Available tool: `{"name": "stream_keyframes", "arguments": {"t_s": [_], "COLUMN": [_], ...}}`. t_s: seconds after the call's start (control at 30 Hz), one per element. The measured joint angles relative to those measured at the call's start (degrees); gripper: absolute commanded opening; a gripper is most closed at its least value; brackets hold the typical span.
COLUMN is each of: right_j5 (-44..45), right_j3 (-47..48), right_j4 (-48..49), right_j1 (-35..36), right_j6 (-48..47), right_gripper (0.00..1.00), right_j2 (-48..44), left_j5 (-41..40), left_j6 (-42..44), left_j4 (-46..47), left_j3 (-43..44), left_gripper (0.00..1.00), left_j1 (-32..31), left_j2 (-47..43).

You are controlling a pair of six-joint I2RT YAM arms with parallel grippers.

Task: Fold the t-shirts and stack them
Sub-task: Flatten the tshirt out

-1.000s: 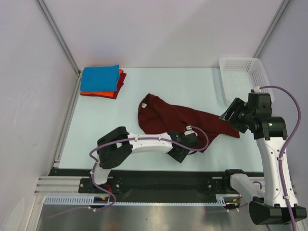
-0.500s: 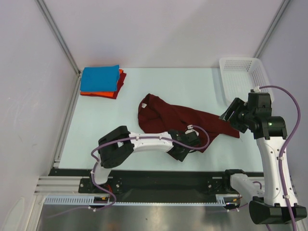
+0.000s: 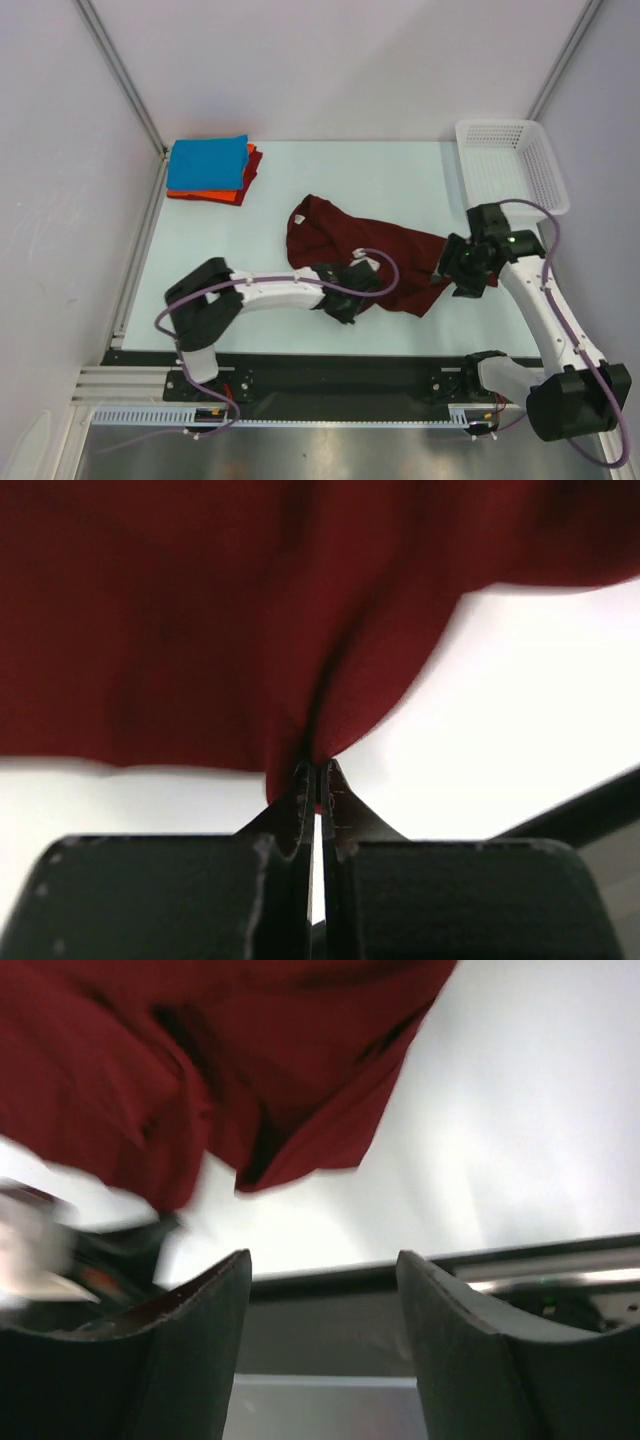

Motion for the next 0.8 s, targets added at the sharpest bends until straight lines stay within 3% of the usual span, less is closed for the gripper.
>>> {"name": "stream_keyframes", "arguments": {"t_s": [0.2,0.43,0.63,0.8], "right_j5": [0.83,0.55,0.44,1.14], "right_j3": [-2.34,-8.13,-8.76,-8.76], "right_j4": [2.89,8.50,10.82,12.35], "right_j1": [14.14,14.53,12.20,11.61], "right_j6": [4.52,8.87,9.75,8.61], "right_gripper": [0.72,0.69,0.68,0.69], "right_j2": [2.99,7.76,11.21,15.65], "left_j5": [-6.36,-14.62,-18.60,-23.39], "left_j6": [-2.40,-5.99,-7.41,-7.34], "left_j4": [-10.60,-20.63,-28.24,-33.97], "left_j3": [-8.83,-7.80,-7.78,-1.95], "left_gripper": [0.00,0.00,0.00,0.00], "left_j1": [11.04,20.26,25.11,27.50], "left_j2": [-20.35,-45.99,-53.48,-54.73]}}
